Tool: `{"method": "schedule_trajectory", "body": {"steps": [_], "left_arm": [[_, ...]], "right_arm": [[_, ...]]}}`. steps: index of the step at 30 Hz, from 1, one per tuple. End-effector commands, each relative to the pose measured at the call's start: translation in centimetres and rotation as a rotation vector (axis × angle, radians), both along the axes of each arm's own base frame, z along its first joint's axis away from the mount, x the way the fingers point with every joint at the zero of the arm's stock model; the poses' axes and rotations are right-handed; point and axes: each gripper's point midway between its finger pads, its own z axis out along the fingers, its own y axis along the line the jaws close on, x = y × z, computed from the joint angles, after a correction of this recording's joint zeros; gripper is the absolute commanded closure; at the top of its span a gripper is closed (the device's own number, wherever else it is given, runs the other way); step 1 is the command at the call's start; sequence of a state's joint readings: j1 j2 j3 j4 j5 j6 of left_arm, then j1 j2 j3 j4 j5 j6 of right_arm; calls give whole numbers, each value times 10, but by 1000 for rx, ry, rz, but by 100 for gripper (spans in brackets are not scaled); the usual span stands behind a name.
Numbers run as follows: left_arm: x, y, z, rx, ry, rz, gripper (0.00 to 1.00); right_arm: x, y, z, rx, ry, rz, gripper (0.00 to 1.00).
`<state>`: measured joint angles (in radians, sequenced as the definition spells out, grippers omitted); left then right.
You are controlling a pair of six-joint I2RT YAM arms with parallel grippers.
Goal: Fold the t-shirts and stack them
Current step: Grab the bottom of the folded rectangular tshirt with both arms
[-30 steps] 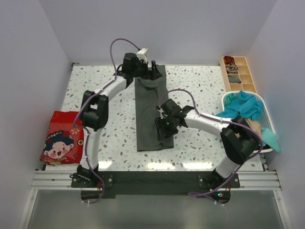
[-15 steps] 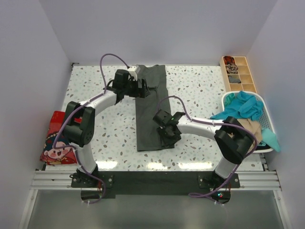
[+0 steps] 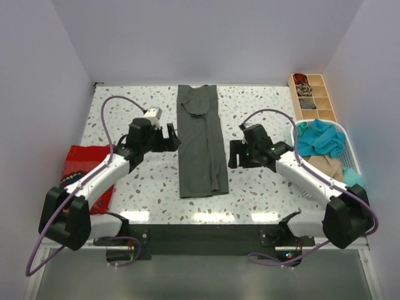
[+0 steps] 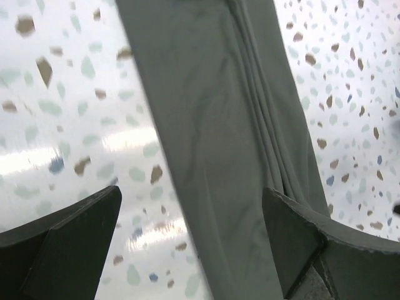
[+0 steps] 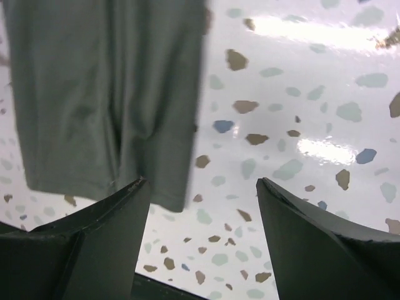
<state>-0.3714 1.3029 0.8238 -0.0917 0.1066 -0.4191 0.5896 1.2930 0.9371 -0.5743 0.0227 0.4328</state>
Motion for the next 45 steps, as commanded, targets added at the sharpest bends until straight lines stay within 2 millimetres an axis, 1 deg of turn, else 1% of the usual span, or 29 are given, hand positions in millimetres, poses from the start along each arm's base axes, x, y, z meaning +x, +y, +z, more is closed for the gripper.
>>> {"method": "schedule_trajectory", "body": {"steps": [1, 2, 3, 4, 6, 7, 8, 9, 10, 12, 13, 15, 18, 22, 24, 27, 29, 31, 32, 34, 35, 36, 37, 39, 40, 42, 43, 44, 45], "left_arm": [[-52, -1, -37, -97, 129, 8, 0], [-58, -2, -38, -111, 134, 0, 0], [-65, -5, -34, -133, 126, -9, 0], [-73, -5, -41, -132, 143, -13, 0], [-83, -8, -41, -150, 160, -25, 0], [-89, -9, -46, -156, 178, -31, 0], [-92, -11, -45, -172, 180, -38, 0], [-100, -17, -47, -201, 205, -57, 1], [-108, -18, -55, -209, 232, -67, 2], [-120, -29, -56, -253, 253, -105, 3], [-129, -30, -65, -256, 283, -113, 4], [-142, -37, -71, -262, 320, -136, 5], [-163, -39, -91, -252, 380, -156, 6], [-173, -45, -99, -275, 407, -178, 10], [-175, -46, -102, -277, 411, -178, 12], [-169, -49, -105, -281, 401, -175, 13], [-166, -54, -109, -286, 405, -185, 19], [-169, -58, -113, -300, 425, -197, 25], [-169, -61, -115, -303, 428, -202, 30], [-170, -62, -118, -296, 438, -206, 34], [-170, -63, -120, -294, 441, -206, 40], [-171, -64, -121, -291, 444, -211, 44], [-171, -64, -123, -290, 449, -212, 50], [-171, -66, -126, -286, 459, -217, 57], [-171, -66, -127, -282, 462, -215, 64], [-170, -67, -130, -276, 468, -212, 73], [-170, -67, -131, -272, 471, -208, 80], [-170, -67, -131, -269, 471, -211, 85], [-168, -67, -130, -269, 466, -209, 89]], "right_arm": [[-5, 9, -29, 223, 134, 23, 28], [-1, 13, -32, 253, 135, 28, 28], [-4, 18, -33, 288, 160, 45, 29], [-9, 19, -37, 309, 181, 53, 29], [-9, 24, -40, 349, 197, 53, 30], [-16, 26, -42, 369, 223, 69, 30], [-19, 27, -44, 382, 235, 75, 29], [-23, 28, -46, 386, 252, 78, 29], [-29, 28, -50, 395, 277, 85, 29], [-36, 26, -56, 394, 301, 83, 30], [-42, 23, -61, 388, 318, 78, 30], [-48, 22, -66, 388, 339, 82, 30], [-56, 22, -75, 392, 373, 87, 31], [-61, 23, -82, 399, 405, 91, 32], [-61, 26, -84, 418, 413, 94, 33], [-61, 29, -92, 437, 433, 88, 35], [-61, 33, -94, 450, 447, 93, 37], [-64, 35, -99, 461, 482, 92, 40], [-64, 36, -100, 467, 484, 94, 42], [-66, 35, -104, 460, 496, 91, 45], [-65, 35, -105, 458, 496, 90, 51], [-66, 35, -107, 460, 501, 92, 54], [-67, 35, -109, 459, 513, 92, 57], [-67, 36, -112, 459, 517, 95, 67], [-67, 35, -115, 457, 523, 92, 71], [-65, 36, -117, 458, 520, 91, 80], [-66, 37, -118, 461, 524, 93, 84], [-63, 38, -116, 467, 511, 94, 91], [-63, 39, -115, 477, 507, 98, 95]]}}
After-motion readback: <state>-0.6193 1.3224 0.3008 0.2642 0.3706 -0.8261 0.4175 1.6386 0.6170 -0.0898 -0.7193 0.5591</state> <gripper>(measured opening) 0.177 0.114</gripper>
